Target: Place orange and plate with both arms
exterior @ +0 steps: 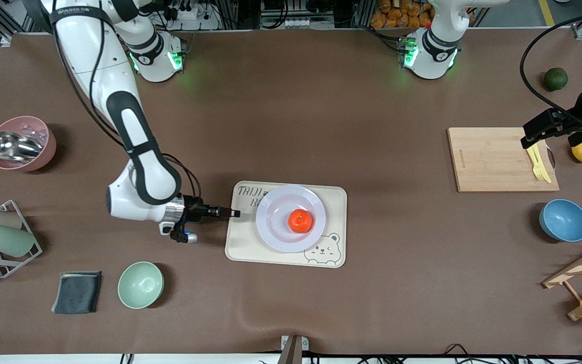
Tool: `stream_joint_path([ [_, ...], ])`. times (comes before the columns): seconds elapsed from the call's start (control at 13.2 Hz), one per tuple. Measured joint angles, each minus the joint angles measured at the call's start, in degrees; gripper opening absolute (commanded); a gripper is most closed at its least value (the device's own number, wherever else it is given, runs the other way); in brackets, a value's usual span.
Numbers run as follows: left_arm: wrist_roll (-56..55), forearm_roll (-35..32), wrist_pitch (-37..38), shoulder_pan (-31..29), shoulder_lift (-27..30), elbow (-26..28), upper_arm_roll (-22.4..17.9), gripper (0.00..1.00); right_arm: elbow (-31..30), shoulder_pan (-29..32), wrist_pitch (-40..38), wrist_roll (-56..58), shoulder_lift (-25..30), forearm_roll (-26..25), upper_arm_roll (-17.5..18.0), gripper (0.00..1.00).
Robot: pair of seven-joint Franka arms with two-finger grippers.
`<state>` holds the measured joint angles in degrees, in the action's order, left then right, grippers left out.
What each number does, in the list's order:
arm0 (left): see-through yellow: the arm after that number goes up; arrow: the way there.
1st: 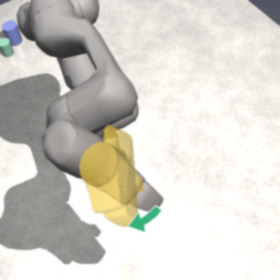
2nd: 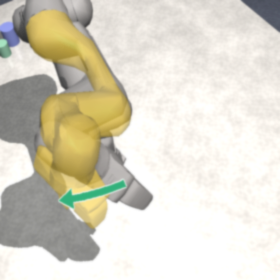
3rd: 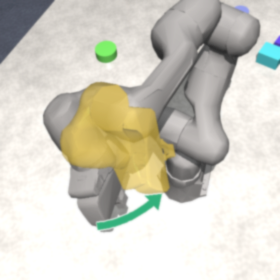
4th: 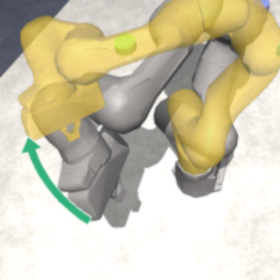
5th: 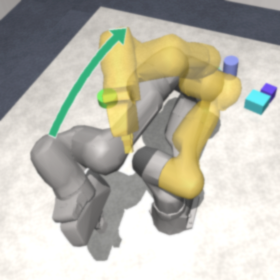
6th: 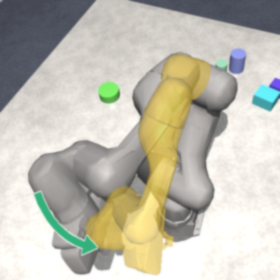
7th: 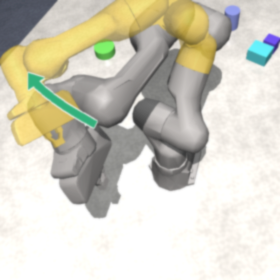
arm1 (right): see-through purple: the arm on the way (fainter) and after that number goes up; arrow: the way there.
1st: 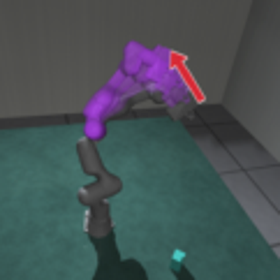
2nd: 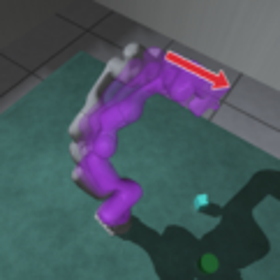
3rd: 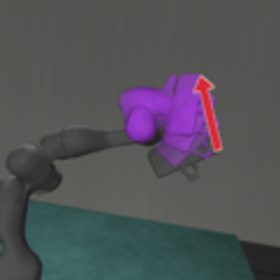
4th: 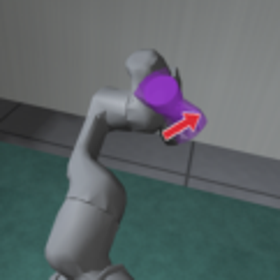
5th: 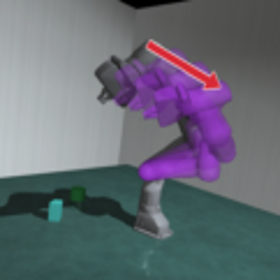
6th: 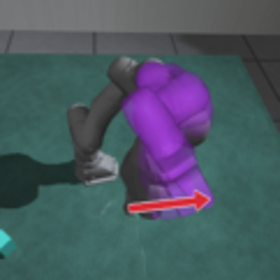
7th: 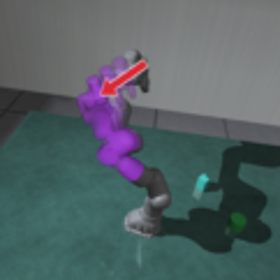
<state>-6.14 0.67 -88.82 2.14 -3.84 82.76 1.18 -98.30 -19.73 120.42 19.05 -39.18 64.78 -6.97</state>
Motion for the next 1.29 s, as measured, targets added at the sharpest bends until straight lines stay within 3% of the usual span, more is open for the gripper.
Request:
stream_joint_path([
  [0.3,0.0,0.0,0.0,0.0,0.0,-0.02,-0.02,1.0,1.44,0.11,-10.53,-0.78,3.26,-10.04,-8.44,0.6],
  [0.45,0.0,0.0,0.0,-0.01,0.0,-0.02,-0.05,1.0,2.22,0.9,-13.43,-0.77,4.31,-16.33,-10.93,0.68],
  [0.61,0.0,0.0,0.0,-0.02,0.0,-0.02,-0.07,1.0,3.19,3.39,-15.3,-0.01,4.59,-21.89,-11.42,0.79],
  [0.68,0.0,0.0,0.0,-0.02,0.0,-0.02,-0.07,1.0,3.82,5.18,-17.17,1.85,4.6,-23.2,-11.49,0.94],
  [0.76,0.0,0.0,0.0,-0.02,0.0,-0.02,-0.07,1.0,4.5,7.04,-19.13,4.12,4.62,-23.78,-11.7,1.0],
  [0.98,0.0,0.0,0.0,-0.02,0.0,-0.03,-0.05,1.0,8.05,10.87,-25.31,11.43,5.22,-29.9,-14.12,1.0],
  [1.29,0.0,0.0,0.0,-0.02,0.02,-0.06,-0.04,1.0,10.6,13.61,-29.85,12.64,10.98,-39.78,-14.47,1.0],
])
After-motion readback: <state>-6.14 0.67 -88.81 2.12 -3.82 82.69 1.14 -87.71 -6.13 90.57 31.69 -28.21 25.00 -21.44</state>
